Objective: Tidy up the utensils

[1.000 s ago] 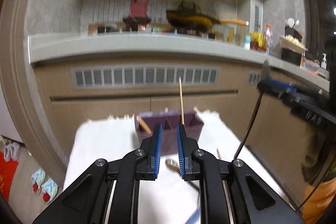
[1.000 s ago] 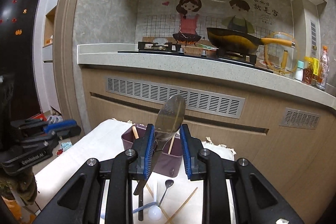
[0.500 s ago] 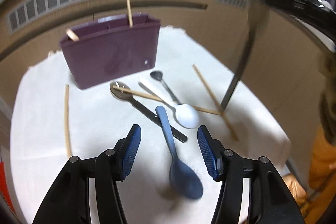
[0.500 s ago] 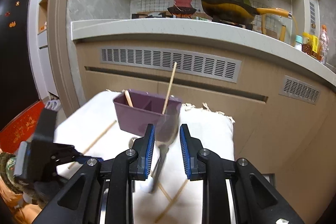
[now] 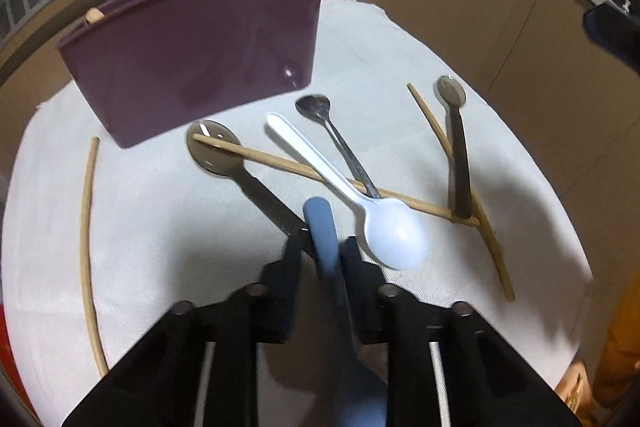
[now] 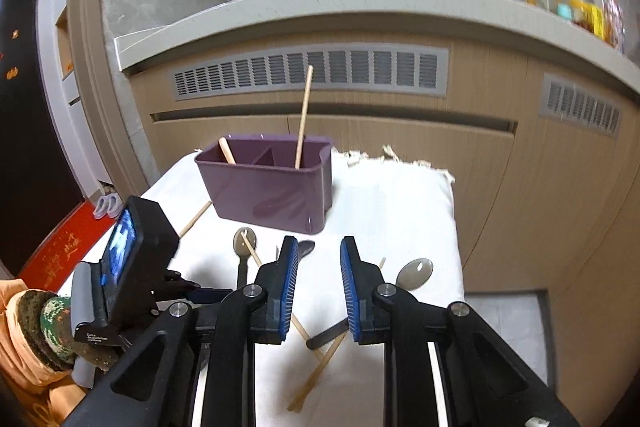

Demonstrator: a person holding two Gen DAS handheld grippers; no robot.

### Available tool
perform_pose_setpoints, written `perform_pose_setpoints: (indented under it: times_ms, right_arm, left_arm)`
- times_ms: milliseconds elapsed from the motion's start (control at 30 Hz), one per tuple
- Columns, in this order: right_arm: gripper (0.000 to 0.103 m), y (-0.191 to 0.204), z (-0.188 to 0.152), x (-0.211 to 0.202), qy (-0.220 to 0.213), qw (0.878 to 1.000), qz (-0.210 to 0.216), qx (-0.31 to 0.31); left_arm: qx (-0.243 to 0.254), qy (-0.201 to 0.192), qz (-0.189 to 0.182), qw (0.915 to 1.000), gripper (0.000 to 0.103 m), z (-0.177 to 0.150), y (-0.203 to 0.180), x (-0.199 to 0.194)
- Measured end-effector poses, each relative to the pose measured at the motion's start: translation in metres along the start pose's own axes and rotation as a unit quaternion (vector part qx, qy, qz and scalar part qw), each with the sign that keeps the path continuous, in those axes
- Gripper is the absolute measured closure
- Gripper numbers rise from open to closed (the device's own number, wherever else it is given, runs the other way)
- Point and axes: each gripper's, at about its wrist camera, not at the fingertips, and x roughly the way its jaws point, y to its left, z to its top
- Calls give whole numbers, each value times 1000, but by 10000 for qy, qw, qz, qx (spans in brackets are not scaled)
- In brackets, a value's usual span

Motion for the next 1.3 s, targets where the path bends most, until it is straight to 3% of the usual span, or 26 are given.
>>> perform_pose_setpoints:
  times_ms: [233, 500, 567, 733, 933, 1100, 1300]
  right_arm:
    - [82, 3, -22, 20, 549, 9982, 203, -163]
    - [82, 42, -27, 84, 1204, 9886, 677, -601]
    - [88, 55, -23, 107, 1353, 9853, 740, -731]
    - [89, 63, -9, 153, 1555, 9844, 557, -612]
    - [89, 55, -11, 193, 1882, 9810, 289, -382]
    - [93, 65, -19, 190, 1856, 9800, 153, -701]
    - [93, 62, -10, 127, 1327, 9891, 416, -490]
  left_arm:
    - [-513, -411, -82, 9978, 91, -18, 22, -30]
    - [-992, -1143, -90, 9884, 91, -32, 53, -79]
    - [-1011, -1287, -103, 9865, 91, -31, 56, -86]
    - [-1064, -1634, -163, 9807, 91, -36, 63, -104]
    - [-1092, -1749, -275, 9781, 91, -40, 70, -110]
    - [-1117, -1793, -254, 9771, 91, -42, 70, -114]
    - [-1021, -1932, -188, 9757, 91, -45, 62, -129]
